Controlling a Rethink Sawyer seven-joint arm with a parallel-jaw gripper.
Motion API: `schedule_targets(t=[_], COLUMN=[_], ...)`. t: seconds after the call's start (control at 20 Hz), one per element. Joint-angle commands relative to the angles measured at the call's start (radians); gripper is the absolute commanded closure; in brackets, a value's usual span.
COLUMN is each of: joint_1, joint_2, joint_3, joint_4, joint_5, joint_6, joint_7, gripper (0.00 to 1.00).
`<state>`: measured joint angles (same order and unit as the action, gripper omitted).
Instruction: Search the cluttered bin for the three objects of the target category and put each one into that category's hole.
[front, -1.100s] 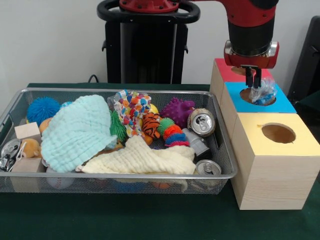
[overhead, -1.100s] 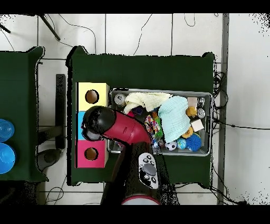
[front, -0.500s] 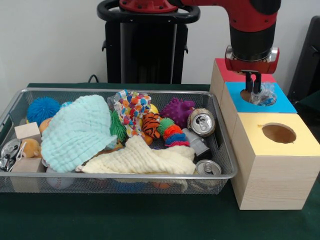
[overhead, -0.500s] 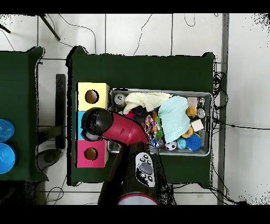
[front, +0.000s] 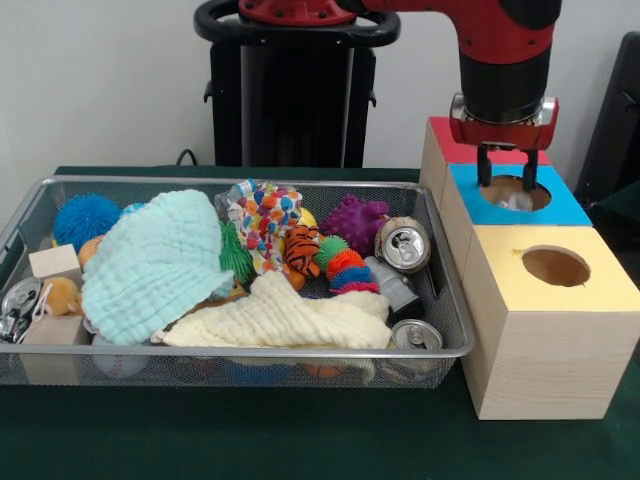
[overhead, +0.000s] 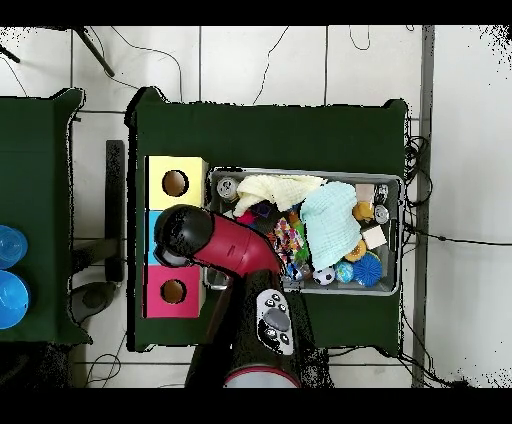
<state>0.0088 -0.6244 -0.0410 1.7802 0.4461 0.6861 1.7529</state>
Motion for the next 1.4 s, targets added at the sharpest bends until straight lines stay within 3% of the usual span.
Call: schedule_targets(t=[0.05, 0.2, 0.25, 0.5, 1.0, 1.4], joint_1=[-0.014, -0.022, -0.021, -0.021, -0.058, -0.093], joint_2=[0.024, 0.031, 0.029, 0.028, -0.06, -0.058], joint_3=[0.049, 0.048, 0.048, 0.048, 0.033, 0.013], joint_4=[0.081, 0.066, 0.069, 0.063, 0.081, -0.024], joint_5=[0.014, 0.009, 0.009, 0.008, 0.004, -0.047], joint_6=[-0.055, -0.044, -0.045, -0.027, 0.098, 0.252], joint_7=[0.18, 0.173, 0.174, 0.173, 0.157, 0.16], gripper=[0.0, 0.0, 1.0, 1.0, 1.0, 1.0])
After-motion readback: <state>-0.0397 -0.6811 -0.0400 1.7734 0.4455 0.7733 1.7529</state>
